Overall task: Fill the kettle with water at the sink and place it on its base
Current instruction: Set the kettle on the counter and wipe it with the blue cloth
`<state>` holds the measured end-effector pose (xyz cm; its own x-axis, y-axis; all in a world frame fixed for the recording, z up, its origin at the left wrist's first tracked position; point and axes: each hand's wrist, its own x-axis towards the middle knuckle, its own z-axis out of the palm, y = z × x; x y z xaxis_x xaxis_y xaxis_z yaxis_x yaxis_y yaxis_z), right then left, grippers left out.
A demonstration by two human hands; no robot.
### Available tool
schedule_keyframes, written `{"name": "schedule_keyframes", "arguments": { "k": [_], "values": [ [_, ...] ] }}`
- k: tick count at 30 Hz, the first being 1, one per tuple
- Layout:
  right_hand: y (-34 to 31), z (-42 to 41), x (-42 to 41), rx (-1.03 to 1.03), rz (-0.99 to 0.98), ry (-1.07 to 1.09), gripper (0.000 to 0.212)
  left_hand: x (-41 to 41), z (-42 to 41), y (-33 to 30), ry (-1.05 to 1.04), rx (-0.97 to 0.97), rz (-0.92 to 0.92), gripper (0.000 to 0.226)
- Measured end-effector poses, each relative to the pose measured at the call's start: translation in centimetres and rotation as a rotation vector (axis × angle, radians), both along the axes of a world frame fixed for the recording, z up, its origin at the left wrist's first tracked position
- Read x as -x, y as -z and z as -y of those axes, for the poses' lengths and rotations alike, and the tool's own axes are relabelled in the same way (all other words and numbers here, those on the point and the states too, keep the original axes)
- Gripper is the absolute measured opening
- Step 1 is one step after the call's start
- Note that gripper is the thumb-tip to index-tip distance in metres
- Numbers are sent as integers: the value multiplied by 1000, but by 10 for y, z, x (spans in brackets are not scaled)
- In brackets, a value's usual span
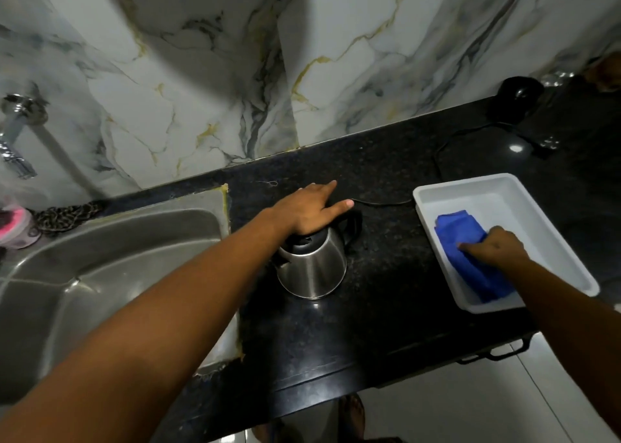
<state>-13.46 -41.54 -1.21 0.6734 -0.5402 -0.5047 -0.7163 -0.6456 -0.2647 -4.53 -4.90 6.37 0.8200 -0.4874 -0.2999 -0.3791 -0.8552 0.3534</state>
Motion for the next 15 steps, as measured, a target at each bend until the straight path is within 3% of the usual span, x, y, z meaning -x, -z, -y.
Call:
{"name": "schedule_keyframes", "arguments": {
  "k": [6,12,15],
  "values": [
    [-14,8,-6,-113,81,11,56,-7,0,6,13,-46,-38,84],
    [-63,-35,-1,-40,461,-62,34,-13,1,6,58,-90,-94,86],
    [-53,-96,26,-130,641,-39,23,-11,1,7,43,-72,-90,89]
  ]
}}
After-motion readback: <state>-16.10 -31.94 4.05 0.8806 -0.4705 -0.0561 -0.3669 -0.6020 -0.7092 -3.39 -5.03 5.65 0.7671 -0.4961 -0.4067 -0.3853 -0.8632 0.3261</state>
